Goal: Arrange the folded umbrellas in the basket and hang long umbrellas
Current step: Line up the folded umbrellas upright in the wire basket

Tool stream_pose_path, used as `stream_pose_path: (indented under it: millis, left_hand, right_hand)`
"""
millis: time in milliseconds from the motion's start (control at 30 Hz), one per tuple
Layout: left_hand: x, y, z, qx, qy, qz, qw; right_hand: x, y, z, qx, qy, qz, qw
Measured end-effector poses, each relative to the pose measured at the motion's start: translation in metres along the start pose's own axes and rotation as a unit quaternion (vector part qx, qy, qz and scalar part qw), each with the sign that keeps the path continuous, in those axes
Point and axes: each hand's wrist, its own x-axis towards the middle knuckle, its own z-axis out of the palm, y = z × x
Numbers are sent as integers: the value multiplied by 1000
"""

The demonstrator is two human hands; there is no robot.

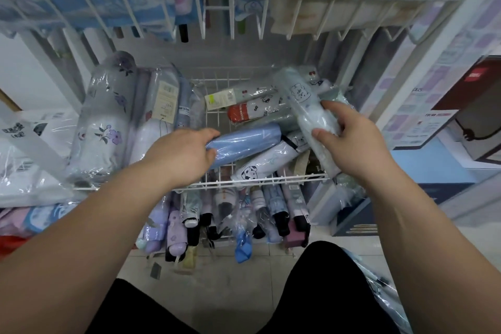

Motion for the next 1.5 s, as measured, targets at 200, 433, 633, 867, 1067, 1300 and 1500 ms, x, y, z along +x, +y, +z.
stream_pose_path:
  millis: [200, 433, 633, 867, 1067, 1300, 1500]
  left_hand:
    - [11, 23, 4, 3, -11, 44, 999]
    - [12, 10, 12, -46, -15, 61, 997]
    - [12, 1, 9, -41, -19, 67, 997]
    - [6, -8, 11, -97, 0, 48, 994]
    - [8, -5, 10, -205, 43, 14, 978]
    - [31, 14, 1, -656, 18, -67, 752]
    - [36, 10, 0, -687, 56, -82, 719]
  right_hand:
    - [-2, -5, -1, -14, -10, -7, 1000]
    - [5, -17, 20, -50, -21, -49, 997]
    - [31, -44, 46, -177, -65, -126, 974]
    - [49, -45, 54, -8, -89, -42, 995]
    - [47, -62, 74, 292, -117, 72, 946]
    - [27, -81, 112, 317, -119, -3, 941]
    - [24, -73, 95, 291, -250, -64, 921]
